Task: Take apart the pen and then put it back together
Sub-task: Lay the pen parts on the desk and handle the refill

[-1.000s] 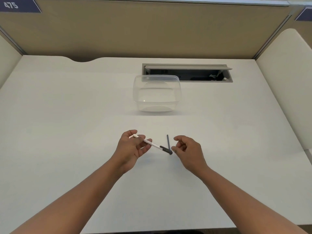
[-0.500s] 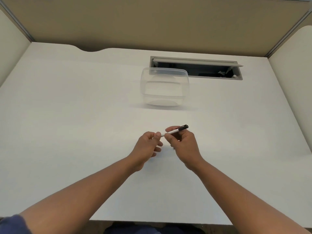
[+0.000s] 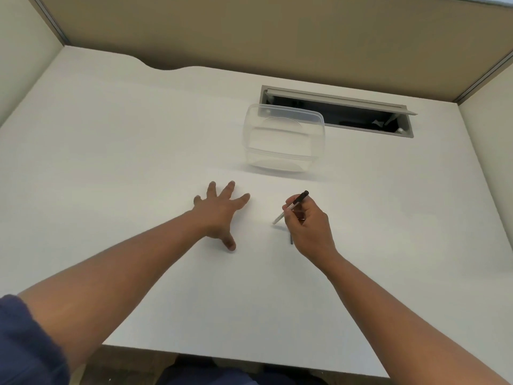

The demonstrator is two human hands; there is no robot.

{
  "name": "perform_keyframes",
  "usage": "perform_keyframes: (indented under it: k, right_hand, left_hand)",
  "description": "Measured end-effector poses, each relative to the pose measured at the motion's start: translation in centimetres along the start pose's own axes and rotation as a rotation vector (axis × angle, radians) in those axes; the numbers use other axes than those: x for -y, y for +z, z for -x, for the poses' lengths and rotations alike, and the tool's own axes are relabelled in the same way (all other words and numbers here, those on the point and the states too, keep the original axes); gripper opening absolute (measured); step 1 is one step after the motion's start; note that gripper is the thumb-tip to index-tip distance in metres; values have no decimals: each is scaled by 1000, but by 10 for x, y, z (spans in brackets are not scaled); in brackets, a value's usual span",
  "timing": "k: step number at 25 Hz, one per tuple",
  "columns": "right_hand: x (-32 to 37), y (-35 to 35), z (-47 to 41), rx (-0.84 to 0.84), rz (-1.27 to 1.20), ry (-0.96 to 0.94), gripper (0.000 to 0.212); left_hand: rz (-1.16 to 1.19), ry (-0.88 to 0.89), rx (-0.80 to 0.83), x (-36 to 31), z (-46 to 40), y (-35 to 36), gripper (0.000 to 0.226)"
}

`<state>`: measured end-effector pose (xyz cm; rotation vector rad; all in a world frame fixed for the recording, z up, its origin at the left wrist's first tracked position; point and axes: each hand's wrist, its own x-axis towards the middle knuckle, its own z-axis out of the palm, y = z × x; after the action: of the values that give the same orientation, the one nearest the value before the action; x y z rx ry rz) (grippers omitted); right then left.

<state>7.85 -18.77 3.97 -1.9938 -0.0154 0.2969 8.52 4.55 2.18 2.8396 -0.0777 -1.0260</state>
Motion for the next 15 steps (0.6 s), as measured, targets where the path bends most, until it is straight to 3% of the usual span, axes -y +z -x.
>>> perform_keyframes:
  k: [2,7,10,15]
  right_hand:
    - [1,1,-1,-7,36,-65,6]
    - [-7,7,-1,-42,206,-269,7]
    - [-17,11,-3,26,343,-227,10]
    - [-19,7,-3,10,341,-244,7]
  left_hand:
    - [-8,-7,64,0,-1,5,143]
    - [14,-12,47,0,-1,11,144]
    - [16,-8,45,1,-1,11,144]
    - [22,-11,44,1,-2,12,144]
